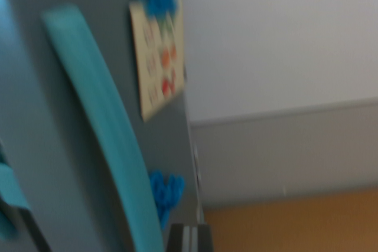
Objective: Close fridge door
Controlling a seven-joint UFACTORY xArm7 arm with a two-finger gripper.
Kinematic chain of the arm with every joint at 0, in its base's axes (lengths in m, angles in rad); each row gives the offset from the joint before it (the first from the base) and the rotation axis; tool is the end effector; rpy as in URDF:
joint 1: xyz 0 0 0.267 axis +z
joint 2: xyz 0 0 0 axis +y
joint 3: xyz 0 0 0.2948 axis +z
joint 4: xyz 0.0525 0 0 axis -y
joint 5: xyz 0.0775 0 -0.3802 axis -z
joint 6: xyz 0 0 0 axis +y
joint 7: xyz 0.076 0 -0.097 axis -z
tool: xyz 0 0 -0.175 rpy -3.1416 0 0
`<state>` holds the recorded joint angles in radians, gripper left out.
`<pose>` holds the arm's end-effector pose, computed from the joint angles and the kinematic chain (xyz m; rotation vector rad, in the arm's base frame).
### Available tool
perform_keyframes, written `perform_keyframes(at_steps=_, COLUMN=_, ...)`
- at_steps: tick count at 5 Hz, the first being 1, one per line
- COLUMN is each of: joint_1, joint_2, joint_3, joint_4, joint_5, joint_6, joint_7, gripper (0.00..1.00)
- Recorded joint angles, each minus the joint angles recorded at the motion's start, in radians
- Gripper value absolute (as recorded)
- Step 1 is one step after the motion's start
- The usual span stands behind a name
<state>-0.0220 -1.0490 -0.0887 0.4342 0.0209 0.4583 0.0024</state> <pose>0.4266 -0.0395 0.4260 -2.6868 0.1687 -1.5141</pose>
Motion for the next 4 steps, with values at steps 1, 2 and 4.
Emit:
perform_keyframes(at_steps=1, joint_1=0.0, joint_2=0.0, joint_3=0.0, joint_4=0.0, joint_5=0.0, joint_6=0.0, joint_7=0.0, gripper=1.0)
perform_keyframes(at_steps=2, joint_1=0.0, joint_2=0.065, joint_3=-0.002, joint_4=0.024, joint_5=0.0, joint_6=0.0, joint_7=0.0, gripper=1.0)
perform_keyframes(at_steps=4, joint_1=0.0, joint_2=0.133, joint_3=-0.002, joint_4=0.075, joint_5=0.0, joint_6=0.0, joint_7=0.0, gripper=1.0)
